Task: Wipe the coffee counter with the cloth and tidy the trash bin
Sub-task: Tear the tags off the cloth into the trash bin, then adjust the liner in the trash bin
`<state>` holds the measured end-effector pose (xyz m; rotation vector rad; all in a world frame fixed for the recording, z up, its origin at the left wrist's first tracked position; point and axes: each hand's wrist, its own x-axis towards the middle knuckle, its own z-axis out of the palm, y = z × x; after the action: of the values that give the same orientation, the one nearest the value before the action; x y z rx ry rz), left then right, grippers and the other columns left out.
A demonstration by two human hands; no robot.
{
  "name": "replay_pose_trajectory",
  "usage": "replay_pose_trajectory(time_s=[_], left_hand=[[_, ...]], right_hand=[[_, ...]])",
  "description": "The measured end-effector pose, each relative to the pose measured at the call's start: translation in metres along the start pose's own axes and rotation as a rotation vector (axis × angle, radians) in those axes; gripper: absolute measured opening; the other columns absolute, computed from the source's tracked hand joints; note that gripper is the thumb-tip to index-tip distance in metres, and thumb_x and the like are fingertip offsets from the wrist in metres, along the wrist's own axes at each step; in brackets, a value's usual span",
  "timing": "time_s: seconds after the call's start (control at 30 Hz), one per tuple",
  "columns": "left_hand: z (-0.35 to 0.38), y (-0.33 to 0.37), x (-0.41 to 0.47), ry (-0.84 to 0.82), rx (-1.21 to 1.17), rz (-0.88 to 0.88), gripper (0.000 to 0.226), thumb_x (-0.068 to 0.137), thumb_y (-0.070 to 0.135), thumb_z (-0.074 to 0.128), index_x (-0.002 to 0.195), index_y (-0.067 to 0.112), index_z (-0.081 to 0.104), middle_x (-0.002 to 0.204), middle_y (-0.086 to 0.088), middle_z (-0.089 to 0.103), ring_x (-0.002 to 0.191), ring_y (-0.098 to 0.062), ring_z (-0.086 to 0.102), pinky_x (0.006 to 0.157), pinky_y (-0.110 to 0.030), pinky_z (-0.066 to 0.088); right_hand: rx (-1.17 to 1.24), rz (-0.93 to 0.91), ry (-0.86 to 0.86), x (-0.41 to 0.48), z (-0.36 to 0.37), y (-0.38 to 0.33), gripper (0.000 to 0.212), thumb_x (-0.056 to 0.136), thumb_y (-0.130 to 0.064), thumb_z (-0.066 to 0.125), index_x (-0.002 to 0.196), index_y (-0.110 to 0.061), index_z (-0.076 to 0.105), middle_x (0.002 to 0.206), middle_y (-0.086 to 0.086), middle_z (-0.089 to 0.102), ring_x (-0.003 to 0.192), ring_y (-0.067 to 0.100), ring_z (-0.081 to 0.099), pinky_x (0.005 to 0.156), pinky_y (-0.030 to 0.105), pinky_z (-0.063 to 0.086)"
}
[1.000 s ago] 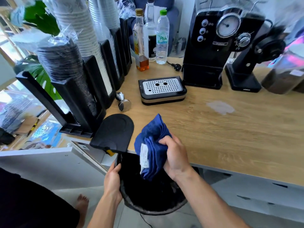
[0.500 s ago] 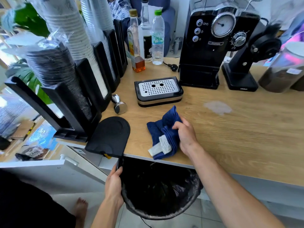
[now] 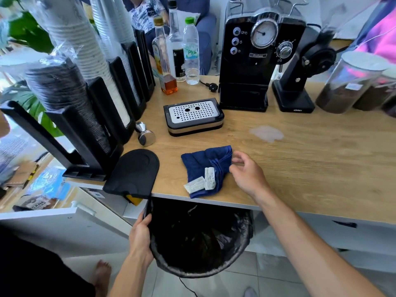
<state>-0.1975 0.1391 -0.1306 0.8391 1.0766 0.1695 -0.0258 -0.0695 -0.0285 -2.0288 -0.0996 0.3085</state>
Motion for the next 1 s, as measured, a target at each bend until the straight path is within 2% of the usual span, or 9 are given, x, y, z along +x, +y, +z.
replay_pose_trajectory(time_s=[0.13, 0.3, 0.4, 0.5, 0.6, 0.63, 0.73, 0.9, 1.0], left_hand=[[-0.006, -0.002, -0.004, -0.01, -0.006, -0.018, 0.038, 0.097, 0.015, 0.042, 0.118, 0.039, 0.063, 0.099, -0.01, 0.076, 0.094, -0.034, 0.07, 0.079, -0.048, 0.057], [-0.016, -0.005, -0.009, -0.021, 0.007, -0.037, 0.038, 0.098, 0.014, 0.04, 0.102, 0.041, 0.067, 0.094, -0.008, 0.077, 0.086, -0.03, 0.073, 0.068, -0.041, 0.058], [-0.018, -0.004, -0.013, -0.016, 0.009, -0.041, 0.04, 0.097, 0.013, 0.041, 0.117, 0.038, 0.065, 0.101, -0.011, 0.075, 0.093, -0.032, 0.07, 0.076, -0.044, 0.057], [-0.021, -0.006, -0.015, 0.002, 0.029, -0.027, 0.038, 0.097, 0.012, 0.042, 0.113, 0.038, 0.065, 0.093, -0.005, 0.077, 0.086, -0.026, 0.072, 0.07, -0.039, 0.057], [-0.023, -0.009, -0.017, 0.027, 0.03, -0.035, 0.037, 0.097, 0.014, 0.044, 0.096, 0.042, 0.067, 0.083, 0.0, 0.078, 0.08, -0.021, 0.072, 0.06, -0.034, 0.056], [-0.024, -0.01, -0.018, 0.038, 0.026, -0.043, 0.037, 0.097, 0.014, 0.044, 0.092, 0.042, 0.068, 0.082, 0.001, 0.078, 0.081, -0.021, 0.072, 0.06, -0.034, 0.055], [-0.023, -0.014, -0.022, 0.057, 0.025, -0.056, 0.036, 0.096, 0.015, 0.046, 0.097, 0.042, 0.068, 0.081, 0.001, 0.078, 0.088, -0.023, 0.07, 0.062, -0.036, 0.054], [-0.019, -0.019, -0.035, 0.053, 0.052, -0.03, 0.042, 0.098, 0.012, 0.042, 0.098, 0.043, 0.07, 0.092, 0.0, 0.077, 0.094, -0.025, 0.068, 0.068, -0.039, 0.054], [-0.015, -0.025, -0.046, 0.07, 0.08, 0.029, 0.043, 0.098, 0.01, 0.041, 0.118, 0.04, 0.064, 0.104, 0.0, 0.074, 0.097, -0.024, 0.069, 0.073, -0.037, 0.055]], right_hand=[[0.005, 0.018, 0.041, -0.023, -0.006, 0.016, 0.037, 0.083, -0.014, 0.055, 0.12, -0.02, 0.055, 0.106, -0.005, 0.06, 0.091, 0.011, 0.059, 0.08, 0.022, 0.042], [0.018, -0.058, 0.17, -0.064, -0.008, 0.043, 0.018, 0.084, -0.012, 0.057, 0.099, -0.021, 0.06, 0.09, -0.009, 0.062, 0.075, -0.002, 0.055, 0.061, 0.003, 0.04], [0.037, -0.07, 0.259, -0.086, -0.004, 0.058, 0.014, 0.083, -0.01, 0.058, 0.09, -0.022, 0.061, 0.084, -0.009, 0.063, 0.072, -0.008, 0.053, 0.061, 0.001, 0.039], [-0.006, -0.02, 0.301, -0.1, 0.004, 0.075, 0.015, 0.083, -0.009, 0.058, 0.086, -0.024, 0.061, 0.085, -0.005, 0.065, 0.073, -0.001, 0.057, 0.063, 0.006, 0.041], [-0.148, 0.067, 0.24, -0.103, 0.012, 0.093, 0.021, 0.082, -0.012, 0.057, 0.102, -0.018, 0.061, 0.103, 0.001, 0.06, 0.092, 0.018, 0.058, 0.082, 0.029, 0.046], [-0.199, 0.098, 0.191, -0.104, 0.014, 0.098, 0.026, 0.083, -0.014, 0.056, 0.109, -0.016, 0.059, 0.108, 0.003, 0.059, 0.099, 0.022, 0.057, 0.087, 0.032, 0.045], [-0.261, 0.152, 0.074, -0.101, 0.02, 0.106, 0.036, 0.086, -0.013, 0.052, 0.122, -0.012, 0.053, 0.115, 0.011, 0.062, 0.108, 0.029, 0.055, 0.091, 0.034, 0.042], [-0.265, 0.182, 0.028, -0.098, 0.013, 0.118, 0.032, 0.083, -0.007, 0.049, 0.114, -0.013, 0.052, 0.11, 0.011, 0.063, 0.103, 0.03, 0.056, 0.083, 0.032, 0.043], [-0.243, 0.155, -0.006, -0.101, 0.008, 0.126, 0.034, 0.082, -0.005, 0.05, 0.115, -0.014, 0.052, 0.11, 0.01, 0.063, 0.104, 0.03, 0.056, 0.082, 0.031, 0.042]])
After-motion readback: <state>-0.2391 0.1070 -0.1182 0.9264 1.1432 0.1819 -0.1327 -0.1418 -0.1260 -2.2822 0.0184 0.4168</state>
